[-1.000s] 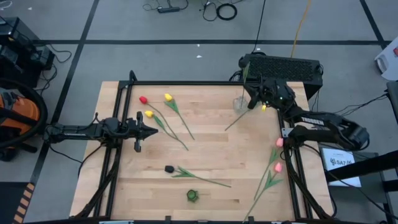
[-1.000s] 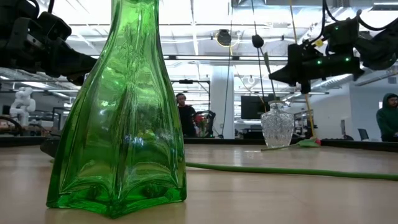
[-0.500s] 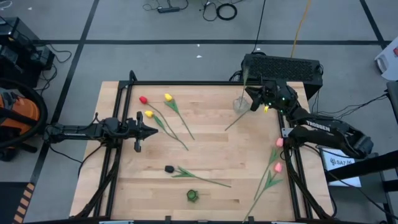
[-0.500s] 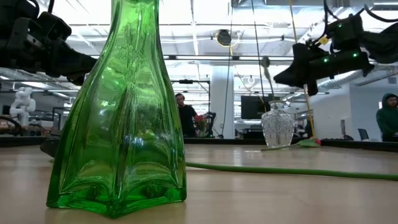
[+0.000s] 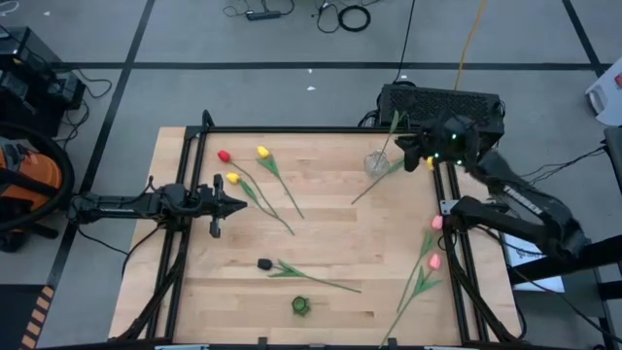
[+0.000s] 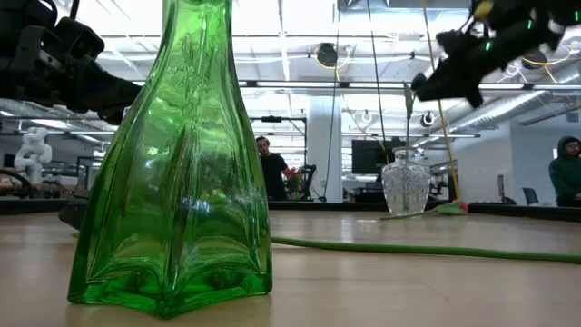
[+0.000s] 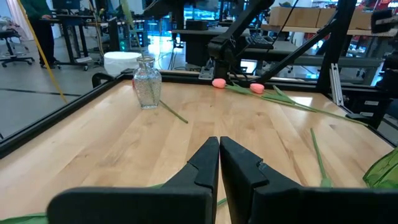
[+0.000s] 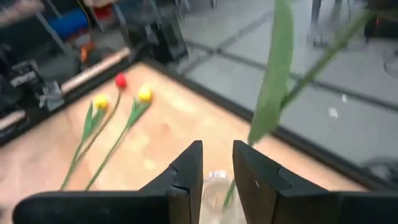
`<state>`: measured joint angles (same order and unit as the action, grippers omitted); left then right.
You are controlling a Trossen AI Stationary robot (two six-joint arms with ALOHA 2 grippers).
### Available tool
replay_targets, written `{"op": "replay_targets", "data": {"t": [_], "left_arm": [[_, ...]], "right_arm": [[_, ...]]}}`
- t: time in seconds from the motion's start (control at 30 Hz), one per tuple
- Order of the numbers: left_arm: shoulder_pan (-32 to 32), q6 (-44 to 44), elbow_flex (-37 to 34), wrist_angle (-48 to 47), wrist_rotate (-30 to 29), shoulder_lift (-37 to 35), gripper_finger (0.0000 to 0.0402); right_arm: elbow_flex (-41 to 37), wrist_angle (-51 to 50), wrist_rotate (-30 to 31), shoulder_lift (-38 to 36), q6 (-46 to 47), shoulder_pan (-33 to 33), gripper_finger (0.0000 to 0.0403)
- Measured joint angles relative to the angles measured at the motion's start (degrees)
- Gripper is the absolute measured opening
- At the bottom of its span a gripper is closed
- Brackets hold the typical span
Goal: Sort flowers into vase by color
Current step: Put the top yellow flower into the green vase
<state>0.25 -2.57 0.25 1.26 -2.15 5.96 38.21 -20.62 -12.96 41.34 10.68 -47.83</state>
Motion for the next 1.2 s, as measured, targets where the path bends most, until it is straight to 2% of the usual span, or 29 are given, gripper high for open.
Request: {"op": "replay_targets", "data": {"t": [0.1,0.2,0.3,0.43,0.57,0.73,0.8,0.93,1.07,1.2], "left_arm": [[0.0,0.0,0.0,0.0,0.0,0.0,0.0022],[0.0,0.0,0.0,0.0,0.0,0.0,0.0022],[0.0,0.0,0.0,0.0,0.0,0.0,0.0022],[0.0,0.0,0.0,0.0,0.0,0.0,0.0022],[0.0,0.0,0.0,0.0,0.0,0.0,0.0022],[0.0,-0.5,0.0,2.6,0.3,0.0,0.0022],[0.0,-4.7,0.0,4.0,2.1,0.0,0.0022],[0.0,-17.0,0.0,5.6,-0.1,0.0,0.0022],[0.0,-26.5,0.0,7.5,-1.8,0.0,0.0022],[0.0,-28.3,0.0,13.1,-1.8,0.0,0.0022]], "right_arm": [[8.6,-15.9,4.9,0.1,2.9,0.4,0.0079],[15.9,-29.7,10.5,0.3,9.4,1.7,0.0079],[21.0,-41.0,13.1,0.3,17.3,3.3,0.0079],[23.2,-51.6,13.0,0.3,29.9,6.5,0.0073],[21.3,-58.5,12.8,1.0,44.8,11.3,0.0045],[14.9,-58.2,12.5,2.6,53.9,17.4,0.0007],[11.9,-55.8,12.5,3.2,55.1,18.9,0.0002],[6.9,-49.8,12.5,3.5,57.7,21.0,0.0009],[4.2,-41.9,12.7,3.5,56.9,22.2,0.0012],[3.8,-36.9,13.4,3.5,51.8,22.1,0.0012]]}}
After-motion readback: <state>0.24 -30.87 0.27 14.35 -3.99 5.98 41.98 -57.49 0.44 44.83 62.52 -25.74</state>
